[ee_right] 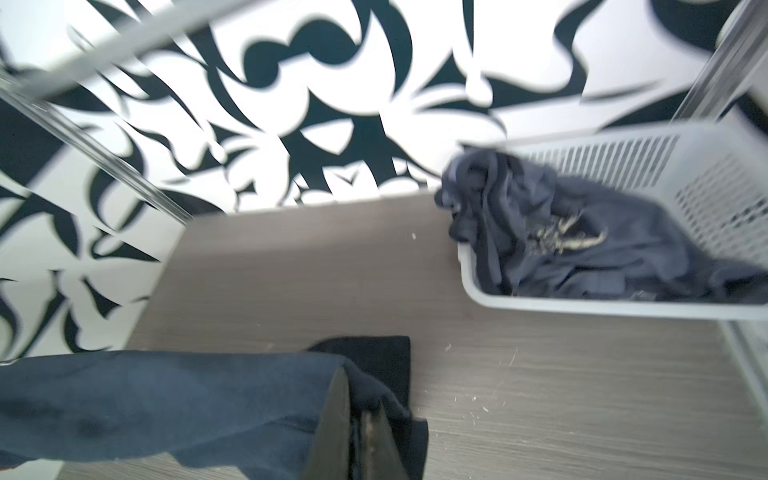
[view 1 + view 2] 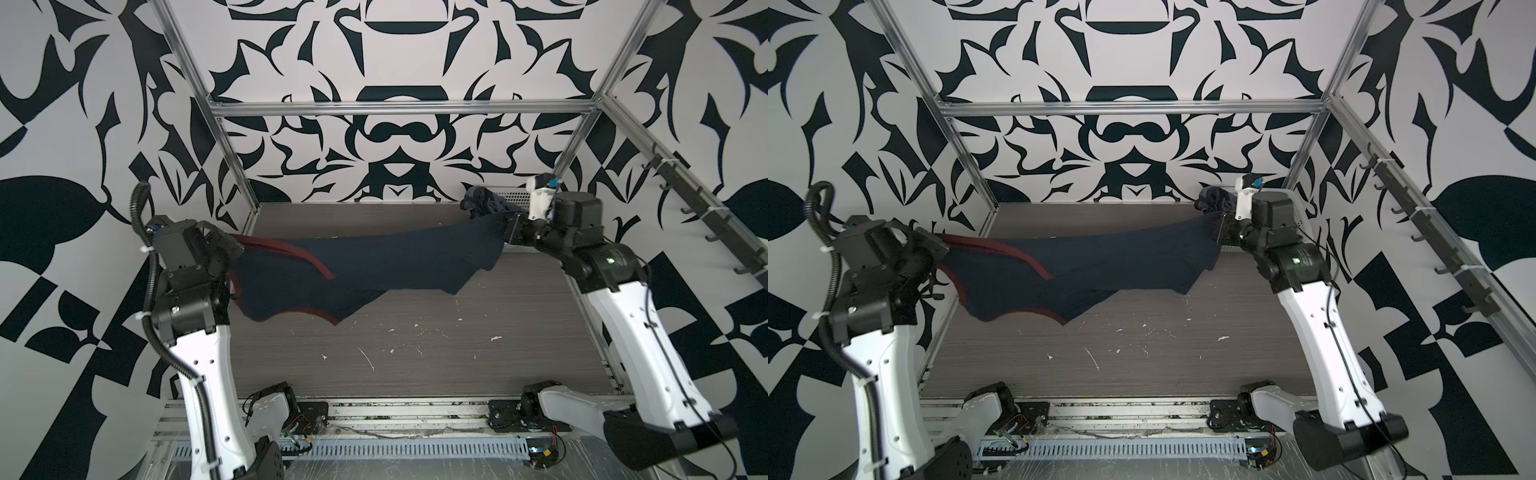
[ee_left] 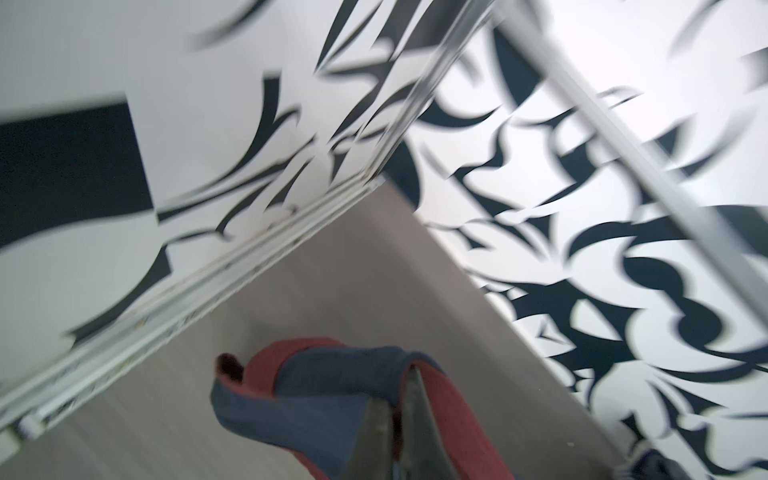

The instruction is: Fold and stack the tank tops

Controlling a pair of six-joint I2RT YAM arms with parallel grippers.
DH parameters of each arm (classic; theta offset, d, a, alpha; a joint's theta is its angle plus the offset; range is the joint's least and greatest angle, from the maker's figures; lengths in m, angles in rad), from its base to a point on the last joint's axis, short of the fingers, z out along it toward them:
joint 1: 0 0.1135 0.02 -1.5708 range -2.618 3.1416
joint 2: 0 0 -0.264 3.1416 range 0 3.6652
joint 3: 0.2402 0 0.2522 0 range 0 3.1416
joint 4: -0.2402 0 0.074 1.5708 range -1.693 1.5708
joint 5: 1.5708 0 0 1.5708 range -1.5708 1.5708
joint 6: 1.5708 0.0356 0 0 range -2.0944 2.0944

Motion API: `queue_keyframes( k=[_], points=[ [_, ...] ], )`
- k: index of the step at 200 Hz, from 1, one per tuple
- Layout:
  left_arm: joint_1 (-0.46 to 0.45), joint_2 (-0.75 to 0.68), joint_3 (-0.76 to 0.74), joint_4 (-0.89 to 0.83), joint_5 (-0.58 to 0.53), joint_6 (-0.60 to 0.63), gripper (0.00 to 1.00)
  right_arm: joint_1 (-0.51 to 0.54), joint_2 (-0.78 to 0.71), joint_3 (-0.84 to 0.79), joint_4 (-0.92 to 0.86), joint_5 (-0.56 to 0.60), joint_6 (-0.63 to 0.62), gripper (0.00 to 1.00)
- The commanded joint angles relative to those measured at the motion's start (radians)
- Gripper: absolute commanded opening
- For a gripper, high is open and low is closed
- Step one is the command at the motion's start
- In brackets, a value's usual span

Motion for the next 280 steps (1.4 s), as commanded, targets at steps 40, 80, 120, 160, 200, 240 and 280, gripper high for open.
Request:
queue_keyframes(
  k=[40,80,120,160,200,240,280],
  points=[
    [0.008,-0.208,0.269,-0.073,0.088,0.080,0.00,-0.003,-0.205,0.318,-0.082,-0.026,-0.022,0.00],
    [0.008,-0.248,0.300,-0.101,-0.012,0.074,0.00,-0.003,-0.205,0.469,-0.145,0.070,-0.022,0.00],
    [0.008,-0.143,0.076,-0.131,-0.032,0.028,0.00,-0.003,-0.141,0.289,-0.082,0.123,-0.028,0.00],
    [0.008,0.058,-0.267,-0.035,0.095,-0.065,0.00,-0.002,-0.055,-0.151,0.136,0.042,0.032,0.00],
    [0.001,0.321,-0.475,0.210,0.144,-0.175,0.00,-0.003,0.217,-0.464,0.438,0.019,0.092,0.00],
    [-0.016,0.589,-0.446,0.332,0.140,-0.169,0.01,-0.002,0.491,-0.395,0.543,0.011,0.103,0.00],
    [-0.018,0.739,-0.330,0.255,0.047,-0.140,0.20,-0.002,0.642,-0.235,0.499,0.032,0.090,0.00]
  ],
)
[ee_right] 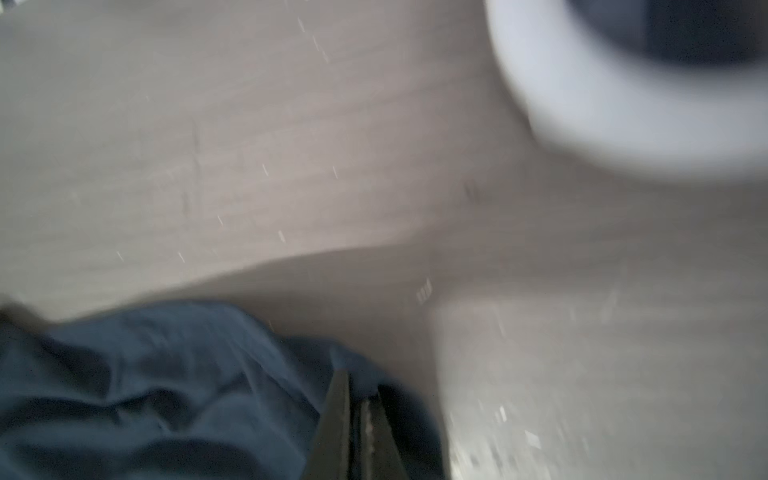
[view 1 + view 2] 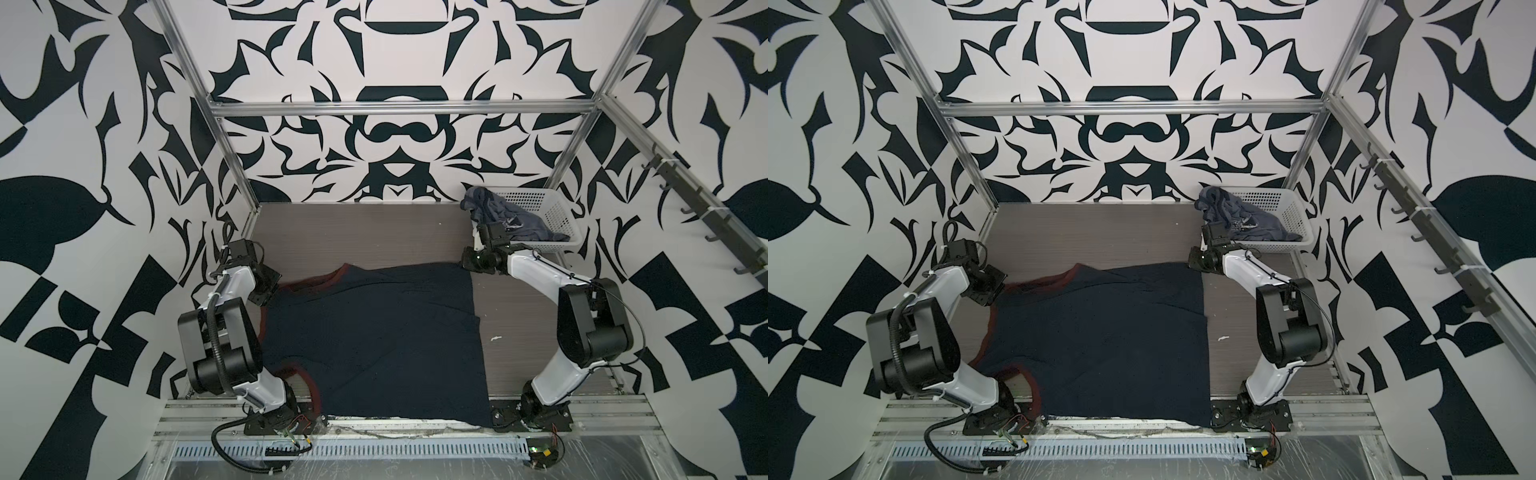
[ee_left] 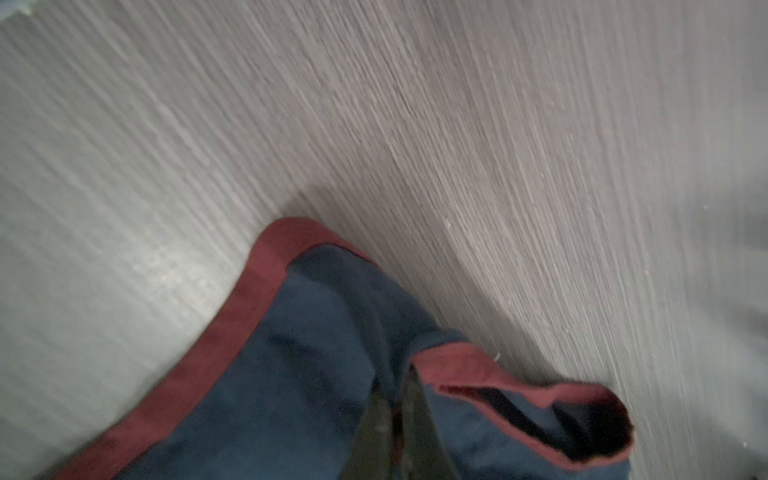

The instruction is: Fold and stack the tank tops

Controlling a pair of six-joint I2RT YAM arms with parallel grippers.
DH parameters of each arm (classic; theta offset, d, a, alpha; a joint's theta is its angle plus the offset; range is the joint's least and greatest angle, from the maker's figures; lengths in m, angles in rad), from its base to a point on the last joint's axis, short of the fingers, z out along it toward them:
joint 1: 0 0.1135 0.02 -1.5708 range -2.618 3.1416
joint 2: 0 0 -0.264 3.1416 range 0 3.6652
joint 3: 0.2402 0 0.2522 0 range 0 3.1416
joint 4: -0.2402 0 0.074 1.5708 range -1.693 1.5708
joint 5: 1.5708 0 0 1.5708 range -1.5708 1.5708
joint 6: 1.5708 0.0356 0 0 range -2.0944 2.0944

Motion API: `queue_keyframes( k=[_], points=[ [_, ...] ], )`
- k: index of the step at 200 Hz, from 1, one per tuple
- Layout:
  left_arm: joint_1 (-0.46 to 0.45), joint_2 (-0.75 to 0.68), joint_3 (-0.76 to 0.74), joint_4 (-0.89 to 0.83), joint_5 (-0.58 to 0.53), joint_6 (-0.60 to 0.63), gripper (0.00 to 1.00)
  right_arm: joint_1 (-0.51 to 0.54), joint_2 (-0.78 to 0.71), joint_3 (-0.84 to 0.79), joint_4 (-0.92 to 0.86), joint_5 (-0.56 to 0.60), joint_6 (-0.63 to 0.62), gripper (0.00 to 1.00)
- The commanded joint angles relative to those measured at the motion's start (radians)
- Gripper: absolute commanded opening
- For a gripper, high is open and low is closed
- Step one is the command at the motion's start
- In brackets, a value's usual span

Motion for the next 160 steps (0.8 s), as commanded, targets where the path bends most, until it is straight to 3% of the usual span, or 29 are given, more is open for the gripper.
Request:
queue_keyframes(
  k=[1,28,48,73,99,160],
  points=[
    [-0.001,0.058,0.092,-0.022,-0.069,0.012,0.21,-0.002,0.032,0.131,0.053,0.016,0.001,0.00],
    [-0.017,0.087,0.187,-0.138,-0.163,0.038,0.63,-0.003,0.062,0.169,0.041,0.014,0.000,0.00],
    [-0.123,0.031,0.243,-0.182,-0.254,0.083,0.81,-0.003,0.061,0.166,0.032,0.010,-0.003,0.00],
    [-0.275,0.017,0.307,-0.181,-0.174,0.140,0.82,-0.003,0.059,0.149,0.033,0.005,-0.009,0.00],
    [-0.401,0.106,0.392,-0.186,-0.078,0.199,0.78,-0.002,0.062,0.143,0.036,-0.004,-0.011,0.00],
    [-0.490,0.371,0.551,-0.186,0.060,0.234,0.68,-0.003,0.053,0.128,0.042,-0.019,0.000,0.00]
  ],
)
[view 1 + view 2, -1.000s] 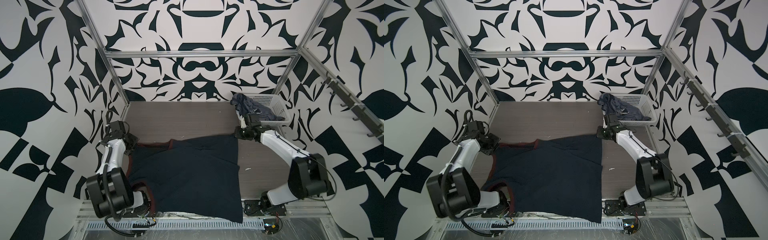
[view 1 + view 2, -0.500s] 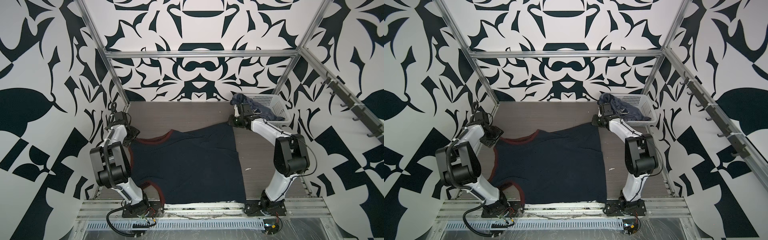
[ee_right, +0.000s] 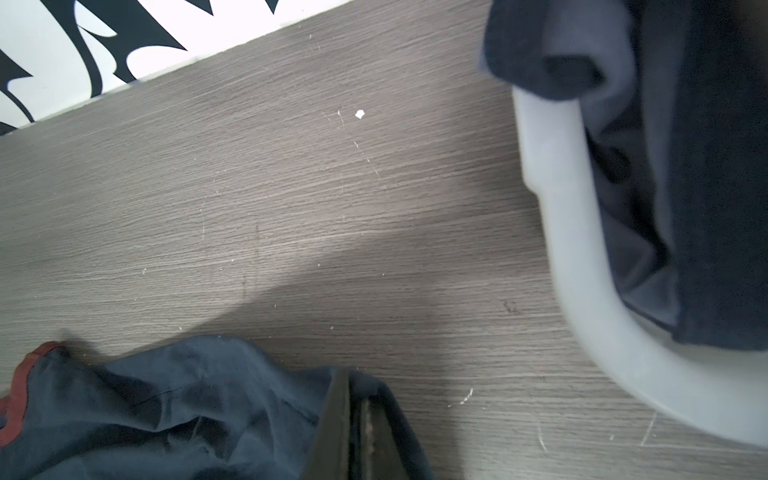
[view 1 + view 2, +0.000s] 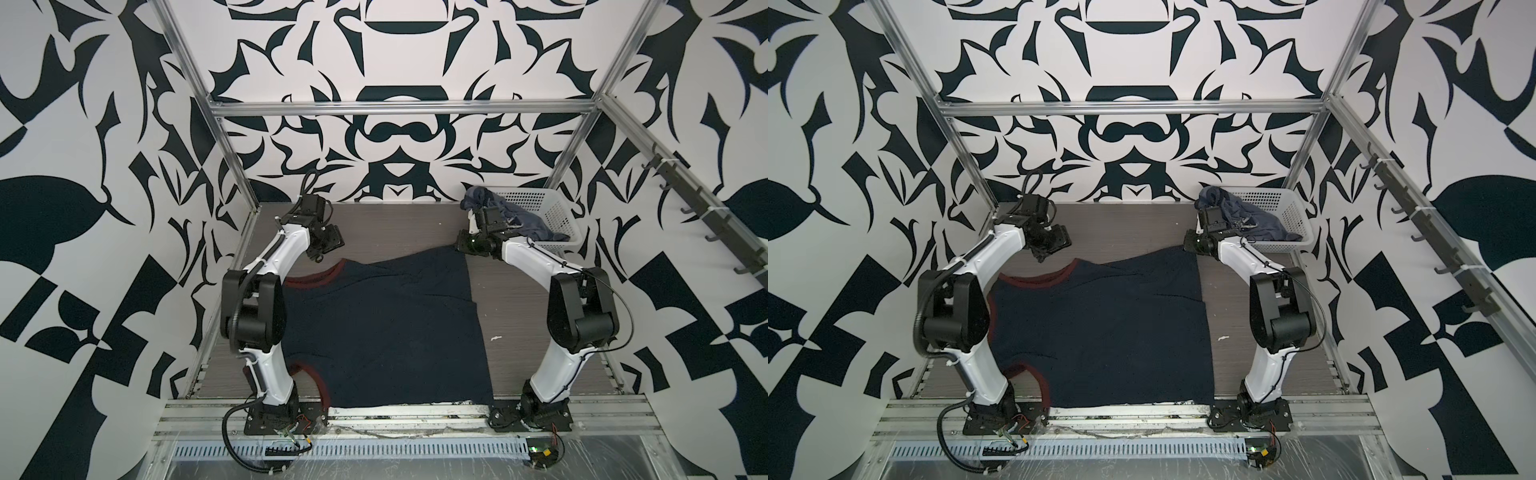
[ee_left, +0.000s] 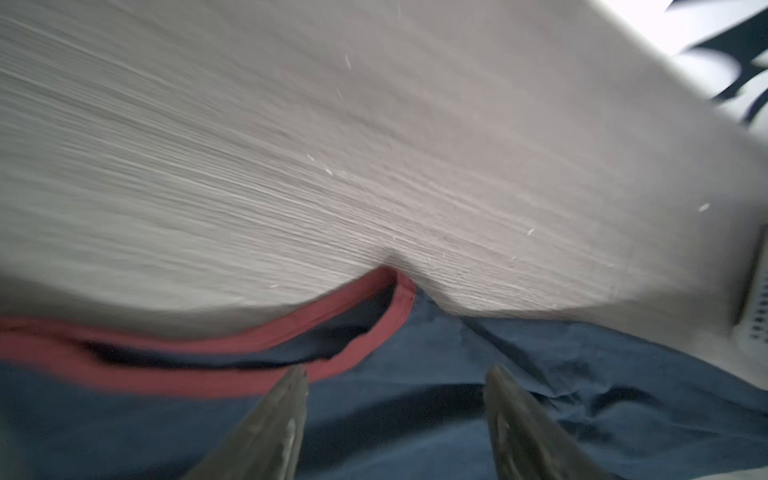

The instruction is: Fold and stack the tank tops

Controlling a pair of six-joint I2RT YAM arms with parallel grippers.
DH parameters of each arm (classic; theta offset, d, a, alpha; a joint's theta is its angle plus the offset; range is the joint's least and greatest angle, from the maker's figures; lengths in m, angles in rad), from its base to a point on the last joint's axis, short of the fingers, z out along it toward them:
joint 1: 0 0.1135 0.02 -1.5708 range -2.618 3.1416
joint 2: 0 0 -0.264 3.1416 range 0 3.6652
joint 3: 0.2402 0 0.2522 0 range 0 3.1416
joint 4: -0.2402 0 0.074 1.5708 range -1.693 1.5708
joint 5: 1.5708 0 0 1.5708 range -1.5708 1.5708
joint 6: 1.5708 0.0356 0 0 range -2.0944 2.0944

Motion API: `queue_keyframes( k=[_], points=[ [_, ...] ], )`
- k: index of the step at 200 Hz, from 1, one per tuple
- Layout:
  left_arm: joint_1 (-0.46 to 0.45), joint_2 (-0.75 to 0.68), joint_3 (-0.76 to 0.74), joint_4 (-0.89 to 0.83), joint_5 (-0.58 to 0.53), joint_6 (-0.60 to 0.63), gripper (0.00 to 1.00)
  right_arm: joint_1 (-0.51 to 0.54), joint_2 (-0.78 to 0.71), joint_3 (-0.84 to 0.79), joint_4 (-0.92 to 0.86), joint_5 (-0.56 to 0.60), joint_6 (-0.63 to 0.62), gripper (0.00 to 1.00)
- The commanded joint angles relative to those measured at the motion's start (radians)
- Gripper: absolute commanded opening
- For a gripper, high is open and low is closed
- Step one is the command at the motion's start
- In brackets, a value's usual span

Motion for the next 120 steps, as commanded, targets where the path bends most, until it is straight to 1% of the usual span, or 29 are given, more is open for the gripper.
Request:
queue_keyframes(
  k=[1,23,40,82,120],
  points=[
    [-0.013,0.089,0.049,-0.048,0.070,0.033,0.68,-0.003,-0.026,-0.006,0.020,-0.008,0.001,0.00],
    [-0.027,0.149,0.082,-0.049,0.086,0.042,0.64,-0.003,-0.029,-0.017,0.023,-0.012,0.001,0.00],
    [-0.031,0.179,0.095,-0.038,0.093,0.049,0.58,-0.003,-0.029,-0.023,0.025,-0.013,0.000,0.00],
    [-0.033,0.224,0.116,-0.042,0.111,0.055,0.49,-0.003,-0.027,-0.028,0.026,-0.013,0.002,0.00],
    [-0.033,0.266,0.144,-0.059,0.115,0.070,0.48,-0.003,-0.035,-0.033,0.026,-0.011,0.001,0.00]
  ],
)
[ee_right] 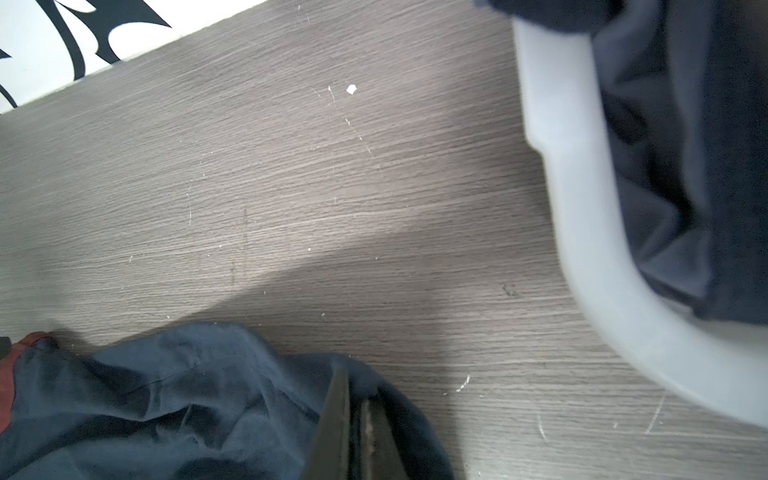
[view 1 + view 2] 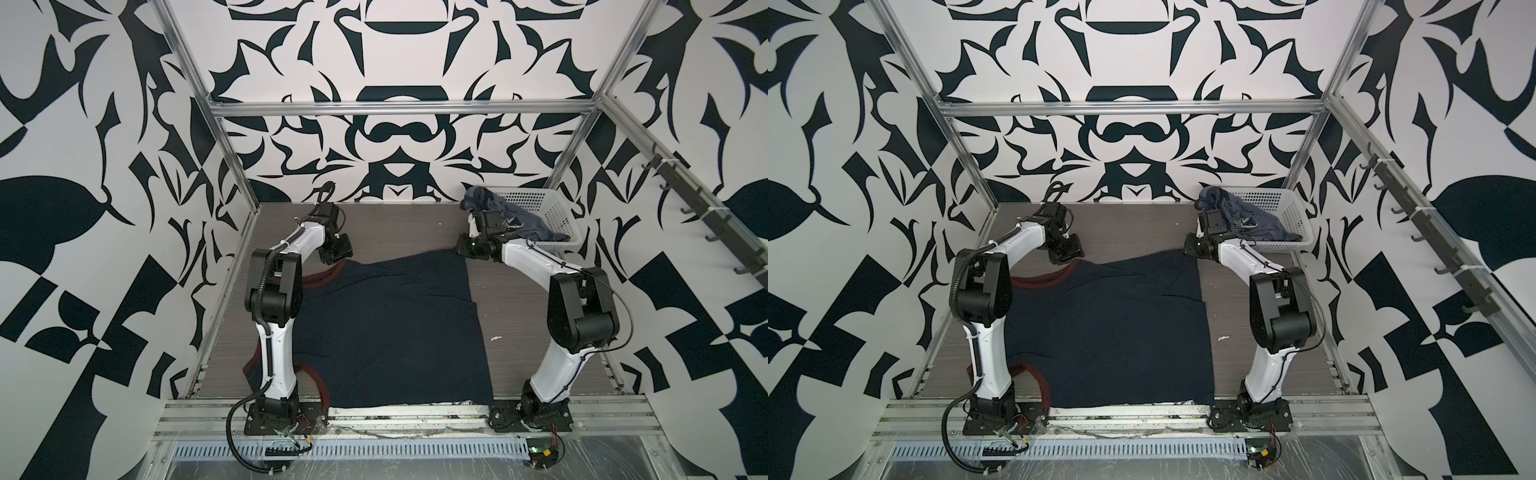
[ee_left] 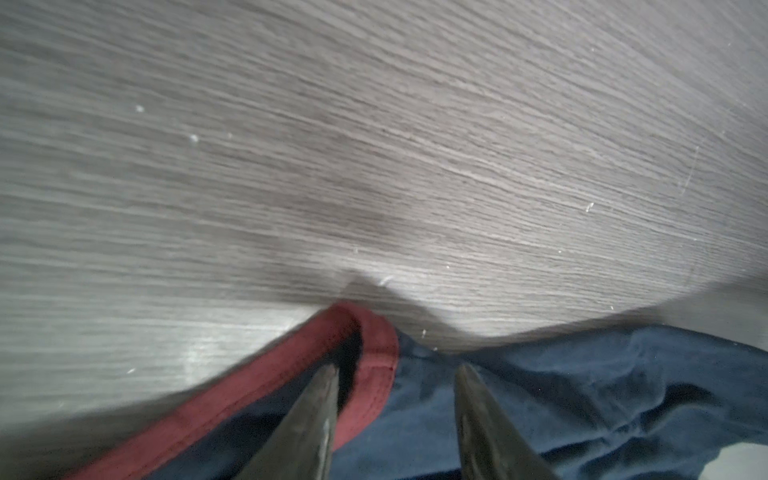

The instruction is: Fold and stack the tank tops

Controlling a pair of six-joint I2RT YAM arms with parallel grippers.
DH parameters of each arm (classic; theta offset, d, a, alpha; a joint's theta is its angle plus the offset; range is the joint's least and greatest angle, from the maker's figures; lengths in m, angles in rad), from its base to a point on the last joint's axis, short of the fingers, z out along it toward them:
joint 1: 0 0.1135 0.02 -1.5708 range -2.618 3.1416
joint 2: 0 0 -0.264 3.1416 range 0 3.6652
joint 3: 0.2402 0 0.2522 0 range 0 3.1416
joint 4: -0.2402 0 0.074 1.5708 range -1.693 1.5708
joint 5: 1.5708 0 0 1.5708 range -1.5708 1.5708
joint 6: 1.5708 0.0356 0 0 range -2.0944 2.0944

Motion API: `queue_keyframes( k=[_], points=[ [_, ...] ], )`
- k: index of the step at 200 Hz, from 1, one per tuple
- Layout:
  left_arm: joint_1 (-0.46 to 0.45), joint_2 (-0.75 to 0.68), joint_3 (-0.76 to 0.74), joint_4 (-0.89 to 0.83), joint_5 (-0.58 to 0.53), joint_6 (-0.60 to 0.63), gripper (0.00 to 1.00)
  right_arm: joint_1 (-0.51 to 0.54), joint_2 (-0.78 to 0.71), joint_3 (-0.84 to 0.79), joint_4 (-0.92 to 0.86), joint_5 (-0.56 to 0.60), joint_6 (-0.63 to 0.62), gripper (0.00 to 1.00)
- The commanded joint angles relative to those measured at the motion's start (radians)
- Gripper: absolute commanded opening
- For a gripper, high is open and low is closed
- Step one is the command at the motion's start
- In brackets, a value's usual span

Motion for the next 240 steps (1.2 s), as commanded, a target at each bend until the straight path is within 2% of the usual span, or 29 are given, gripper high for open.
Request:
queue_keyframes(
  k=[1,46,86,132,160,195,217,240],
  points=[
    [-0.002,0.047,0.036,-0.039,0.015,0.018,0.48,-0.002,-0.035,-0.003,0.024,-0.003,0.001,0.00],
    [-0.002,0.065,0.043,-0.037,0.017,0.005,0.40,-0.003,-0.046,-0.006,0.021,-0.002,0.001,0.00],
    [-0.002,0.028,0.028,-0.019,-0.007,-0.011,0.21,-0.003,-0.050,-0.006,0.014,0.002,-0.002,0.00],
    [-0.001,-0.098,0.007,0.038,-0.089,-0.029,0.01,-0.002,-0.047,0.046,-0.030,0.026,-0.010,0.00],
    [0.011,-0.164,-0.008,0.103,-0.113,-0.042,0.00,-0.009,-0.014,0.117,-0.076,0.049,-0.013,0.00],
    [0.053,-0.154,-0.020,0.133,-0.088,-0.085,0.00,-0.030,0.049,0.183,-0.101,0.040,-0.005,0.00],
    [0.075,-0.178,-0.089,0.189,-0.077,-0.106,0.00,-0.052,0.069,0.191,-0.090,0.009,0.015,0.00],
    [0.099,-0.230,-0.189,0.298,-0.041,-0.139,0.00,-0.082,0.079,0.185,-0.054,-0.078,0.047,0.00]
  ],
)
